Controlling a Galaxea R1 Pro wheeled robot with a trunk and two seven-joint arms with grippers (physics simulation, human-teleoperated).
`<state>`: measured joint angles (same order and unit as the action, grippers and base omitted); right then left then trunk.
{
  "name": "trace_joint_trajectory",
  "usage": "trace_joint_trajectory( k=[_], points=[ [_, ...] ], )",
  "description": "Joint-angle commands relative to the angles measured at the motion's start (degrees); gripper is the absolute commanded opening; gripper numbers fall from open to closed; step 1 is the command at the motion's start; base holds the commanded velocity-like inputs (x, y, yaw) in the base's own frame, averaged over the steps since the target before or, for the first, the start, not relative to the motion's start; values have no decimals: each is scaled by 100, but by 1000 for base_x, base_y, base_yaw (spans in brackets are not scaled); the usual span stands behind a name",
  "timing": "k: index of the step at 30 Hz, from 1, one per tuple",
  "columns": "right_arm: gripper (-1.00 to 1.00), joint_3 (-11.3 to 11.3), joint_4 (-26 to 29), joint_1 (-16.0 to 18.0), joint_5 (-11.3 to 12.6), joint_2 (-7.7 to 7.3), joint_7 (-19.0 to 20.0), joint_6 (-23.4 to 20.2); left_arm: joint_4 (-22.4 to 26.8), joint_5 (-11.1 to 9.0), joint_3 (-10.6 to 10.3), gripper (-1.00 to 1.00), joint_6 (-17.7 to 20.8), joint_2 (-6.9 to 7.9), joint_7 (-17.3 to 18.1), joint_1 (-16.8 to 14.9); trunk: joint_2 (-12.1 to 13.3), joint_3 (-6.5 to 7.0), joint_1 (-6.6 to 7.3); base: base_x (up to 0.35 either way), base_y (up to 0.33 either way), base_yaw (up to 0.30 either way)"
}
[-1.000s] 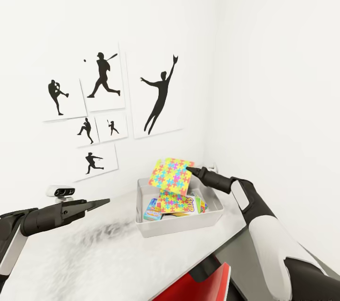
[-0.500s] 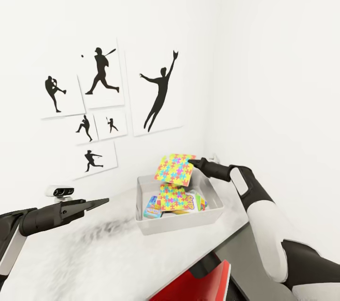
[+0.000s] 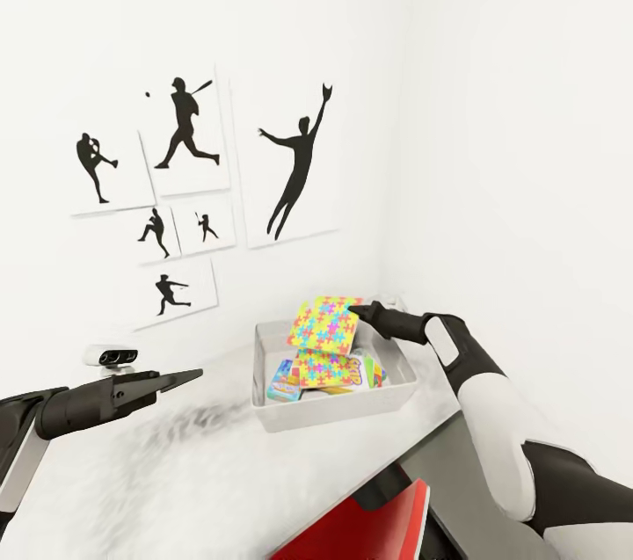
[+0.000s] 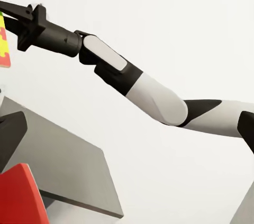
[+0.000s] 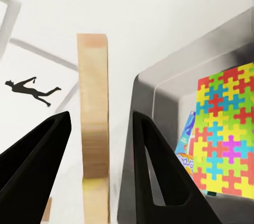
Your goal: Put all the toys in the child's room - the three board games (two on the bed and one on the table), the two jigsaw puzzles on the table, and the tennis ball on the table - inside the toy box on the table in the child's room.
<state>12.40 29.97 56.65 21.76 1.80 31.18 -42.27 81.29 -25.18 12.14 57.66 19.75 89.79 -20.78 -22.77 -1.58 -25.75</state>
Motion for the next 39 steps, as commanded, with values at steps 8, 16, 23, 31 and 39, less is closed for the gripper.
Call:
trace_joint_trajectory(
  k=[8,16,23,31,39],
  points=[
    [-100,26,-3,4,-47,5,28,-26,1,4,-1,100,61,2,21,-5,-15,-88,-4,0,0,0],
    [-100,2,0,3,-65,5,42,171,1,3,-1,100,61,2,21,-2,-15,-162,-4,0,0,0],
    [-100,-15,-2,-4,-91,5,53,303,1,6,-1,100,61,2,21,-3,-15,-227,-4,0,0,0],
    [-100,-281,-9,-15,-92,-30,83,594,1,4,-1,100,61,2,21,-3,-15,-301,-4,0,0,0],
    [-100,-490,-9,-23,-86,-36,105,755,1,5,-1,100,61,2,21,-1,-15,-376,-4,0,0,0]
  ],
)
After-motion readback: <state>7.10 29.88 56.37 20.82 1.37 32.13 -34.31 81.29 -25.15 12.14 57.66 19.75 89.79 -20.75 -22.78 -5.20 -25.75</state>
